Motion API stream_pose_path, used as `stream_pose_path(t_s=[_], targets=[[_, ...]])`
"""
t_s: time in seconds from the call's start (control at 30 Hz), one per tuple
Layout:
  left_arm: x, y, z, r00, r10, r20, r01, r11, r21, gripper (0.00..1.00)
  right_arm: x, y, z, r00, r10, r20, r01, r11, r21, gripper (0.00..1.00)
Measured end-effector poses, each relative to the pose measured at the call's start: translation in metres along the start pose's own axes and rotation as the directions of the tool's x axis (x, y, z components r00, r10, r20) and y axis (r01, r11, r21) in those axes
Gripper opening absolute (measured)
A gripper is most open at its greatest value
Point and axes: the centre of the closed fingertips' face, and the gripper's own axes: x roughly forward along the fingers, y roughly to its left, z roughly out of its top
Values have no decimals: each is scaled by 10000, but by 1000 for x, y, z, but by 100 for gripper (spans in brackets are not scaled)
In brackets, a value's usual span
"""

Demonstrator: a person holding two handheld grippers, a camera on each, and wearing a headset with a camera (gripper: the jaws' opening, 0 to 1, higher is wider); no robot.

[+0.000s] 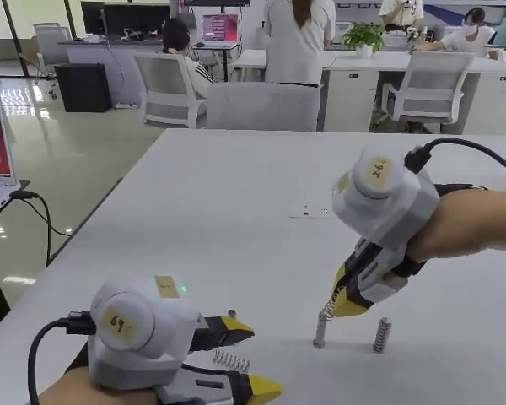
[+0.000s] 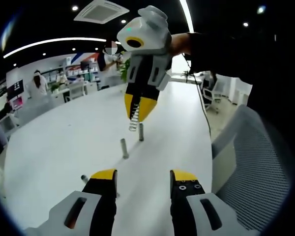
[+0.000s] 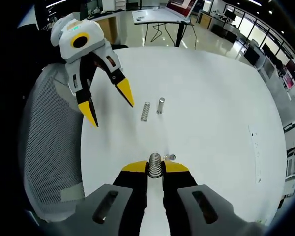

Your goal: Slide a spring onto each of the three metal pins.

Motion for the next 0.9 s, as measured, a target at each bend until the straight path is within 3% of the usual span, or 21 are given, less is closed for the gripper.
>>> stream_pose_path(t_s=[0.43, 0.9], targets=[[-18, 11, -2, 9974, 654, 294, -642, 9971, -404, 38, 15, -21, -5, 9962, -314, -812, 287, 9990, -341, 8], [-17, 14, -11, 9968, 730, 326, -703, 9946, -766, 40, 36, -26, -11, 9876, -112, -1565, 22, 9983, -577, 8]])
